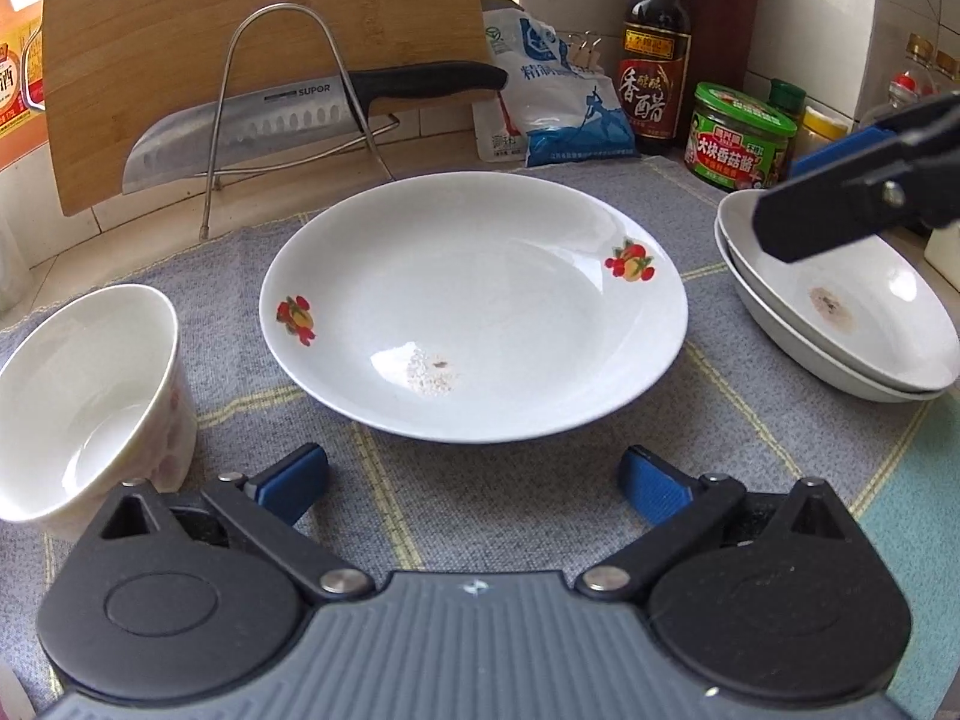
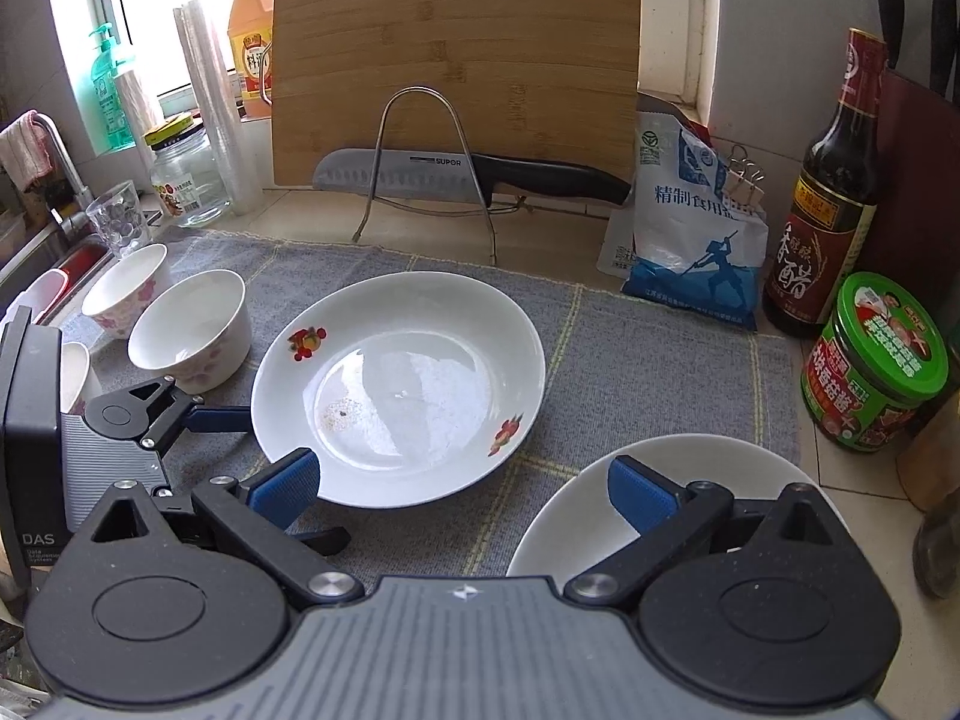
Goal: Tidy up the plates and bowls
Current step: 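Move the right gripper to the white fruit-print plate on the towel, then close the right gripper on the rim of the fruit-print plate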
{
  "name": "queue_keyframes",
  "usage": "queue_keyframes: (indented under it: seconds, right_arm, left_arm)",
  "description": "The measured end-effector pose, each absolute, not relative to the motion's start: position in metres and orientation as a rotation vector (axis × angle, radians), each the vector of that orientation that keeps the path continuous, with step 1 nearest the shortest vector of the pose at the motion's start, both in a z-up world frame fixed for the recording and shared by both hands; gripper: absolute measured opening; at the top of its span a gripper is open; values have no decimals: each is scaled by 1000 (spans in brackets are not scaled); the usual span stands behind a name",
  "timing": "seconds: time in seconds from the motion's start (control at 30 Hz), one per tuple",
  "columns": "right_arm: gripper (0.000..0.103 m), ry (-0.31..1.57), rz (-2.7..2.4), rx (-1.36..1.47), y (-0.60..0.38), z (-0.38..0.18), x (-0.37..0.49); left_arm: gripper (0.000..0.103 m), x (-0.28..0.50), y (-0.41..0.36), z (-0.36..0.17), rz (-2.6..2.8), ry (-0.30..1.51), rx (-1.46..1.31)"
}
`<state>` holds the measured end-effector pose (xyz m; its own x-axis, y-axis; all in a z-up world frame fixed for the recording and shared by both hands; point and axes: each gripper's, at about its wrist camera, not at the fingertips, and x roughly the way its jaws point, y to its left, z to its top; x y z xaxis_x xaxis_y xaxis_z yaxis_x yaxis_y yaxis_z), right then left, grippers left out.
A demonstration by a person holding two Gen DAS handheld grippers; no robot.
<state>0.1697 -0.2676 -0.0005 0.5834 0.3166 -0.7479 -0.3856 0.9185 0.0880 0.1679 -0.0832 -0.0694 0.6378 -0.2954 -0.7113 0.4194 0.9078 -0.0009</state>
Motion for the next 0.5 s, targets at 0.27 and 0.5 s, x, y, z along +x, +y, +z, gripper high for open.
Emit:
queue_keyframes:
  seconds: [0.27, 0.5]
  right_arm:
    - [103, 907, 523, -132, -263, -11, 228]
    - [103, 998, 630, -134, -251, -30, 282]
  left_arm:
    - [103, 167, -85, -70, -402, 764, 170]
    - [103, 170, -86, -71, -400, 743, 165]
